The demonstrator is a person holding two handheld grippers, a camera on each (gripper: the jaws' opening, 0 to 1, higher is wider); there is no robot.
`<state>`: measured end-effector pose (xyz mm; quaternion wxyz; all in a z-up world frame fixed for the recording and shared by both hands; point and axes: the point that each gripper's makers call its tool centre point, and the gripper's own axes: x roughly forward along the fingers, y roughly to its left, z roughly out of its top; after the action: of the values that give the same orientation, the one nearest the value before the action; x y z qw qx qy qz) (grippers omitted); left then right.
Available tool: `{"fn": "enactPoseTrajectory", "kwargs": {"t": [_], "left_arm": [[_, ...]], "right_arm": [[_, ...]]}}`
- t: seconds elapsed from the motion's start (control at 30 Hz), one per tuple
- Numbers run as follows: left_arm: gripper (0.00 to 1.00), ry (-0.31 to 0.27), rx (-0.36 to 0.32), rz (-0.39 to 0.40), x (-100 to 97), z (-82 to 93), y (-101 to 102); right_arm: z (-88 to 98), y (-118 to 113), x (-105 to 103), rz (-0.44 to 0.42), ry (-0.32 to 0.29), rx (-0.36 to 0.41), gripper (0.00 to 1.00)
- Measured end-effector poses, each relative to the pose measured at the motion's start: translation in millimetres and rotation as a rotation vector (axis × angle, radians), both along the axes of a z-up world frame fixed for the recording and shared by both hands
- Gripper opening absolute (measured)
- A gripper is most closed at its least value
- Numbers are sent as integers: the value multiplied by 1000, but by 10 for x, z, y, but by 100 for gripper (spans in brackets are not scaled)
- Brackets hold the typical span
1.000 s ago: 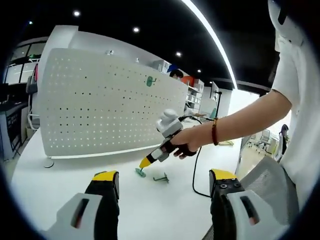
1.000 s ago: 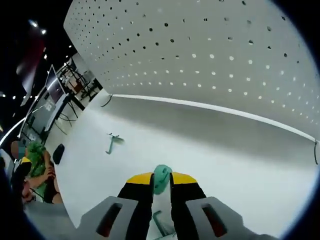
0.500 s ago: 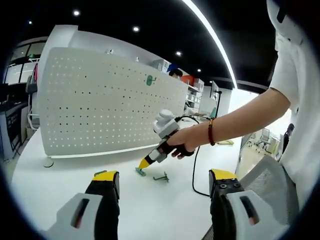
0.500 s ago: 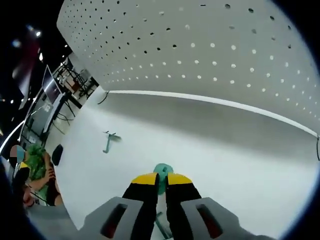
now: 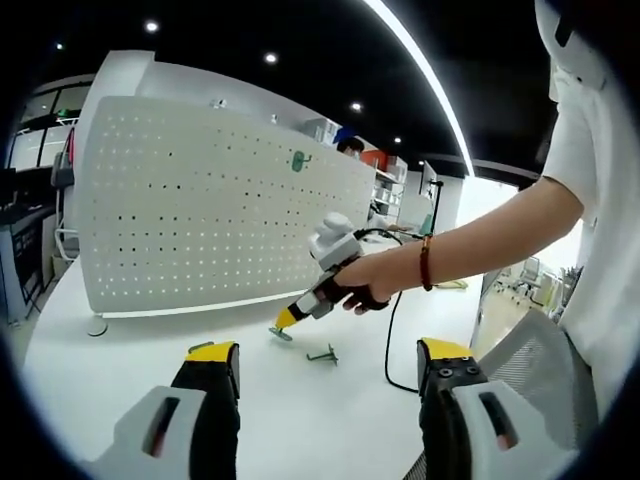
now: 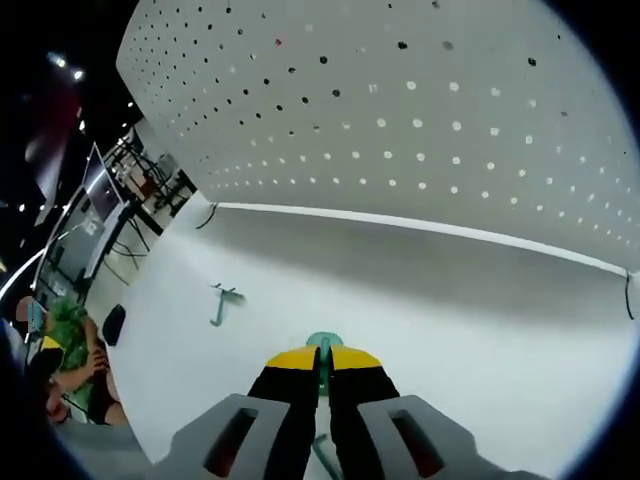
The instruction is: Insert the hook assembly into the mounting plate slot until the hook locks in place.
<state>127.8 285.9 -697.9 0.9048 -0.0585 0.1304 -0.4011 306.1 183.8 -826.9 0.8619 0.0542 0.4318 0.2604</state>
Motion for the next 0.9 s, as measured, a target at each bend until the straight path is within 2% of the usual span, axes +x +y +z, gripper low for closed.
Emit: {"fn": "enactPoseTrajectory", "kwargs": {"t": [0.7,0.8,0.9], "left_arm": [[75,-42,22,-40,-36,175,-57],[75,-43,21,-47,-42,191,-68],[75,-54,31,-68,-51,225,-105]], "right_arm": [[452,-84,53,-74,-188,4,1],[518,-108,67,-82,-219,-31,1],[614,-91,87,-85,-252,-26,1]]}}
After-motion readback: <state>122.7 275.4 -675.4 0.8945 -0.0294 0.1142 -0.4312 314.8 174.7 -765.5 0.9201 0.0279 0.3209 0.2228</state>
